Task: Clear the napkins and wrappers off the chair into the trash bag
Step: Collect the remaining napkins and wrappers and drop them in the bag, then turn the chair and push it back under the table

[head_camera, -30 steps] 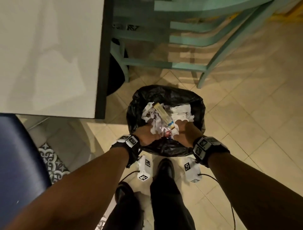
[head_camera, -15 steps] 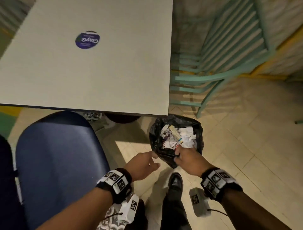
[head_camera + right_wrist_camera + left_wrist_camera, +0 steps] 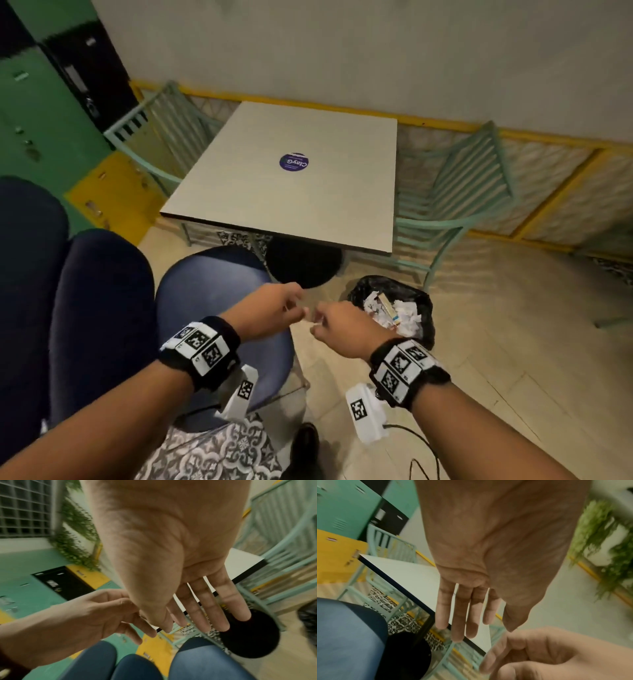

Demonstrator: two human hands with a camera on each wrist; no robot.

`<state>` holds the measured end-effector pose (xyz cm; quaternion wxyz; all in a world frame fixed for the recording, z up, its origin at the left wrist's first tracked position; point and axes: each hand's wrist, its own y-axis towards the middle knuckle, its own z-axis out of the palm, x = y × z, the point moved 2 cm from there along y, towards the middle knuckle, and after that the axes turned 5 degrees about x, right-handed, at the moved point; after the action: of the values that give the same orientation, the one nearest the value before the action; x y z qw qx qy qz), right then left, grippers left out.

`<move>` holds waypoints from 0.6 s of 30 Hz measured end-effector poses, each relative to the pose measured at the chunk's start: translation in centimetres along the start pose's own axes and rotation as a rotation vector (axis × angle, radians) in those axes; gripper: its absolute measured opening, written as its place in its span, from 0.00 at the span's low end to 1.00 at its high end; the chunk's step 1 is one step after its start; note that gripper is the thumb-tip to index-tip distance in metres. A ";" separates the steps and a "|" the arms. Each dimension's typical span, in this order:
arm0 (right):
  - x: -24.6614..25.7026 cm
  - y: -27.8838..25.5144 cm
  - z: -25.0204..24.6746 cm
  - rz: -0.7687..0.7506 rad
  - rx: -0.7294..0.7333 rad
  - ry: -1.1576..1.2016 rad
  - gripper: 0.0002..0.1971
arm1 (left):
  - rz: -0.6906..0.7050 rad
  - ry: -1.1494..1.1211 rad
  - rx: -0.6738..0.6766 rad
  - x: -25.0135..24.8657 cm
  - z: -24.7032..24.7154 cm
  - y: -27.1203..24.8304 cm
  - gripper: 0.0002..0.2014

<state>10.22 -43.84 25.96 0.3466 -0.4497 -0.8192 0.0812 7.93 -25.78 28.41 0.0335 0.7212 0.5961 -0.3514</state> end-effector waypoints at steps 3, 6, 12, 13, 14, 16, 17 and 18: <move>7.4 -1.5 1.7 -0.151 0.008 -0.015 0.13 | -0.033 0.032 -0.067 2.0 -2.5 -6.9 0.14; 13.9 -2.6 3.8 -0.260 0.013 -0.056 0.11 | -0.089 0.032 -0.085 4.5 -5.0 -13.4 0.16; 25.3 -2.0 7.3 -0.403 0.039 -0.076 0.13 | -0.273 0.065 -0.198 12.7 -12.2 -25.4 0.17; 27.4 -1.5 7.9 -0.420 0.046 -0.078 0.15 | -0.310 0.081 -0.232 14.7 -13.3 -27.2 0.17; 29.5 -0.9 8.6 -0.436 0.053 -0.078 0.17 | -0.340 0.106 -0.252 16.7 -14.1 -28.7 0.18; 33.8 0.4 10.2 -0.454 0.062 -0.064 0.20 | -0.384 0.183 -0.250 20.9 -15.3 -31.4 0.19; 36.0 1.0 10.9 -0.450 0.067 -0.051 0.22 | -0.395 0.228 -0.239 23.0 -15.7 -32.5 0.20; 38.2 1.7 11.6 -0.436 0.078 -0.034 0.25 | -0.397 0.266 -0.226 25.0 -16.1 -33.4 0.20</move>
<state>-9.59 -10.51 35.47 0.3592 -0.2468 -0.8989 0.0437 -13.03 12.27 39.17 -0.0342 0.6216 0.7606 -0.1843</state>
